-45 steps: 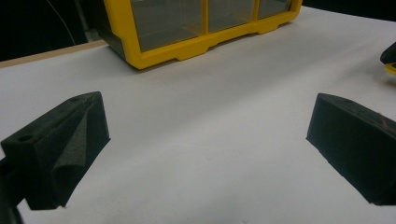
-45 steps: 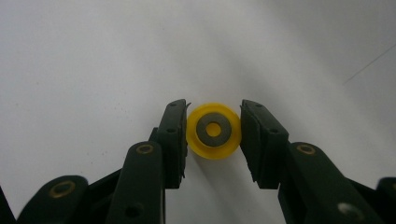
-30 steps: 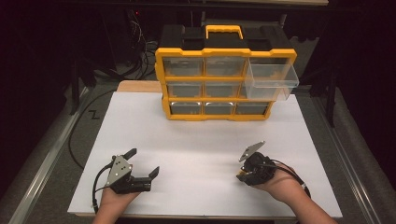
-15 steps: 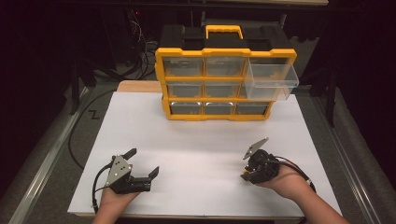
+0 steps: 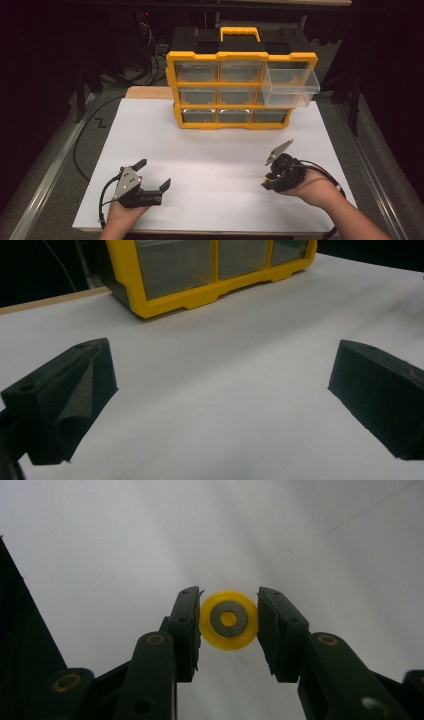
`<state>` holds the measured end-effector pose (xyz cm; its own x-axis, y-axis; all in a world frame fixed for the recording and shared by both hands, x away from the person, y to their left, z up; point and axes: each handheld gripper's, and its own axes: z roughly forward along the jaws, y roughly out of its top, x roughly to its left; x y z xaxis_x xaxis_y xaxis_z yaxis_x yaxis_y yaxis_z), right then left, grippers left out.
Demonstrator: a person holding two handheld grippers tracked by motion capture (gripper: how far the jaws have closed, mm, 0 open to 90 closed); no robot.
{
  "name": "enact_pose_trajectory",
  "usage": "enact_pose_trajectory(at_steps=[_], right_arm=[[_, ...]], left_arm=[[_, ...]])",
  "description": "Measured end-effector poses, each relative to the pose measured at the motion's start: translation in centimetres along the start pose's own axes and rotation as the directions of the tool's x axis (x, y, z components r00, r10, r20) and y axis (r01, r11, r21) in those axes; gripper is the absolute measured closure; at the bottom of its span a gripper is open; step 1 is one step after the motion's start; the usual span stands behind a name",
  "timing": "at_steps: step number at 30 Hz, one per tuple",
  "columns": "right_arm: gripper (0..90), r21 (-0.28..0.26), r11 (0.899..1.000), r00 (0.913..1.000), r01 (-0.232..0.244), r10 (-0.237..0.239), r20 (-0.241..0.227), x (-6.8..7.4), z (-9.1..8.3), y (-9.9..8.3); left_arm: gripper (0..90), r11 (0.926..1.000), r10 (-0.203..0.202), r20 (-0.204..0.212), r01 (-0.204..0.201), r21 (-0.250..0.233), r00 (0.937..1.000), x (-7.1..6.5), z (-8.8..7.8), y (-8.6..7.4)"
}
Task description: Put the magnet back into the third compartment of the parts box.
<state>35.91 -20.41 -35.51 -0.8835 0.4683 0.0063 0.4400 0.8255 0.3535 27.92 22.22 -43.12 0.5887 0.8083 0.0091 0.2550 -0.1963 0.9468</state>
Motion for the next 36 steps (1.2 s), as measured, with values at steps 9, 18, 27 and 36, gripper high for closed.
enact_pose_trajectory(at_steps=[9, 18, 27, 36], right_arm=[[64.9, 0.016, 1.0, 1.0, 0.004, -0.004, 0.003, -0.5, -1.1, 0.4], [64.9, 0.025, 1.0, 0.9999, 0.01, -0.01, 0.005, -1.0, -2.1, 0.7], [64.9, 0.034, 0.999, 0.9998, 0.022, -0.022, 0.002, -1.3, -3.3, 1.2], [64.9, 0.043, 0.999, 0.9996, 0.024, -0.024, 0.011, -1.8, -4.7, 1.8]], left_arm=[[0.1, 1.0, 0.002, 0.004, -0.002, 0.001, 1.0, 0.0, 0.0, 0.0], [0.1, 0.9999, 0.01, 0.005, -0.01, 0.006, 0.9999, -0.1, 0.1, 0.0], [0.1, 0.9997, 0.021, 0.004, -0.021, 0.011, 0.9998, -0.2, 0.2, 0.0], [0.1, 0.9997, 0.022, 0.004, -0.022, 0.009, 0.9997, -0.2, 0.2, 0.0]])
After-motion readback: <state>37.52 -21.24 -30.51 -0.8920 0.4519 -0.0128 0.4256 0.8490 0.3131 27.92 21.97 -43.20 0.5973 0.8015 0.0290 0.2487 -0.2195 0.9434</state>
